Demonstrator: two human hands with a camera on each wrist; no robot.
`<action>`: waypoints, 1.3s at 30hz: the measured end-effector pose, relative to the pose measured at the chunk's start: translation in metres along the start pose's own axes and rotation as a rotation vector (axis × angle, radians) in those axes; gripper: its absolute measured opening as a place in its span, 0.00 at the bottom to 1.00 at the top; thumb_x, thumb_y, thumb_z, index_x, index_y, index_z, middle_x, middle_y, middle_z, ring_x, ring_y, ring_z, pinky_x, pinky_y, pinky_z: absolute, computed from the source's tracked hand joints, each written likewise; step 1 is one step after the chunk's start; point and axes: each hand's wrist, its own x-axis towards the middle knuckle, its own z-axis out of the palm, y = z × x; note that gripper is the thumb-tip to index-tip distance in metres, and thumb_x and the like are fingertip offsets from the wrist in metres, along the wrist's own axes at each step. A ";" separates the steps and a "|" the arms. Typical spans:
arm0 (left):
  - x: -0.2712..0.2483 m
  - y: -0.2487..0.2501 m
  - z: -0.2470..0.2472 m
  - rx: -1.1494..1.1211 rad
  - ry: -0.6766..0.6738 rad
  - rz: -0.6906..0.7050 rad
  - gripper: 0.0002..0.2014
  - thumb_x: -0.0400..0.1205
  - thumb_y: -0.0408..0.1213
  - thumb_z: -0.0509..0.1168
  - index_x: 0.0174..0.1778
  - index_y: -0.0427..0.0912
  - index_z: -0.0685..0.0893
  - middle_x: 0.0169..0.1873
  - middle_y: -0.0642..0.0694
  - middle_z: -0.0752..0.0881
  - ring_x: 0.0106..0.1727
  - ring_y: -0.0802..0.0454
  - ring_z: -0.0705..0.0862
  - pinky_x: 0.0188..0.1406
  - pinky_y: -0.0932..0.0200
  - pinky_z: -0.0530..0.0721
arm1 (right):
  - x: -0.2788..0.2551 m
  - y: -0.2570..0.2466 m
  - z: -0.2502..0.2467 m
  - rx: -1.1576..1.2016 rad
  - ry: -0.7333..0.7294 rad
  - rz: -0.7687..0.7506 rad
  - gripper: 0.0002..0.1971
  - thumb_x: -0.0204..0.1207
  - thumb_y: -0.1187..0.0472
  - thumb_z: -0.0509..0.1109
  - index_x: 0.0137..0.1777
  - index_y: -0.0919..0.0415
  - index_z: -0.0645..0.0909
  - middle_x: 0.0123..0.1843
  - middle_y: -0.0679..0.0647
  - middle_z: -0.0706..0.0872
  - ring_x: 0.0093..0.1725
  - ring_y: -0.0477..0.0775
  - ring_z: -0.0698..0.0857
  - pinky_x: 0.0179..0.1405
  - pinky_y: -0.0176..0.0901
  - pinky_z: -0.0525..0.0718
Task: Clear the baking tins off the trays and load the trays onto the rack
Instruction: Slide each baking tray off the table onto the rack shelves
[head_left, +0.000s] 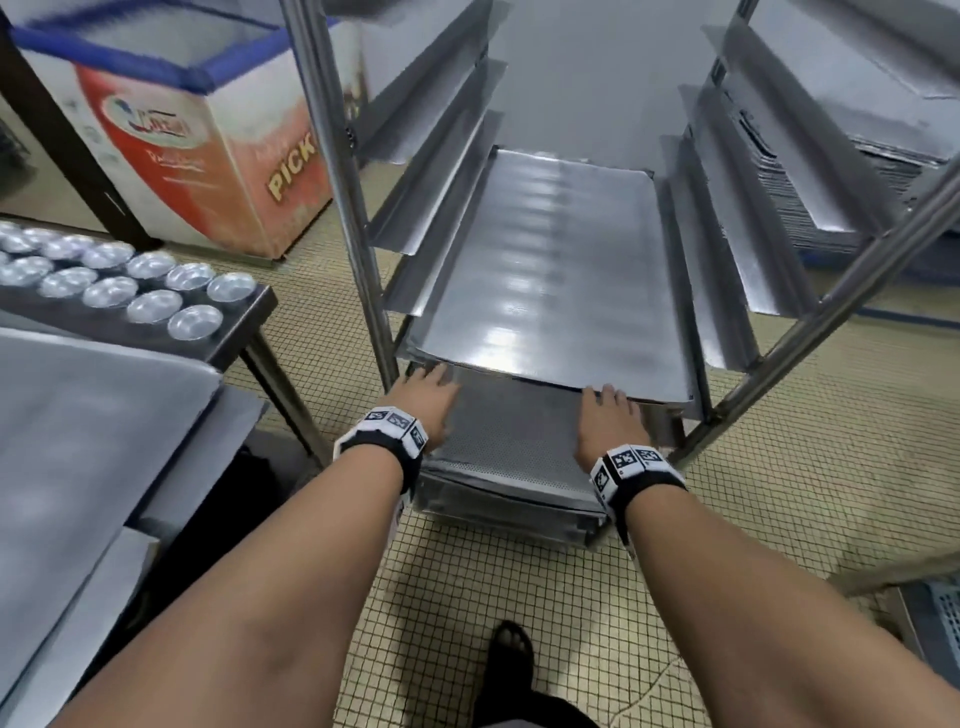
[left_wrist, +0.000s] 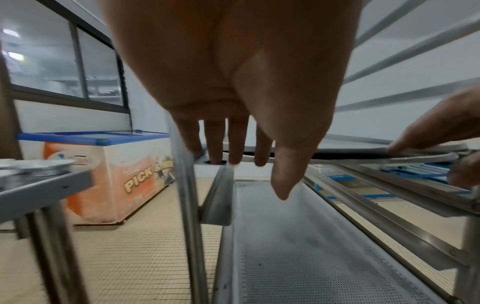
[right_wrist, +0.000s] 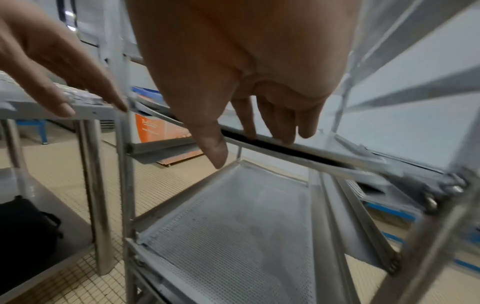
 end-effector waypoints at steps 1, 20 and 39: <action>-0.014 -0.010 -0.003 -0.042 -0.003 -0.033 0.28 0.78 0.44 0.71 0.75 0.47 0.75 0.72 0.39 0.79 0.70 0.39 0.80 0.70 0.39 0.80 | -0.009 -0.010 -0.004 -0.017 0.000 -0.027 0.32 0.74 0.57 0.71 0.78 0.61 0.68 0.76 0.64 0.71 0.77 0.65 0.69 0.79 0.57 0.67; -0.406 -0.280 0.087 -0.392 0.072 -1.061 0.25 0.81 0.46 0.66 0.74 0.44 0.77 0.67 0.41 0.81 0.69 0.40 0.80 0.67 0.45 0.82 | -0.157 -0.401 -0.003 0.023 -0.051 -0.875 0.16 0.80 0.53 0.64 0.64 0.56 0.83 0.61 0.59 0.87 0.59 0.64 0.86 0.56 0.53 0.86; -0.513 -0.258 0.165 -0.746 -0.063 -1.730 0.38 0.71 0.69 0.67 0.74 0.58 0.64 0.78 0.35 0.62 0.72 0.21 0.67 0.69 0.29 0.75 | -0.184 -0.551 0.055 -0.233 -0.178 -0.905 0.35 0.68 0.31 0.64 0.73 0.47 0.71 0.70 0.63 0.67 0.69 0.78 0.67 0.67 0.64 0.71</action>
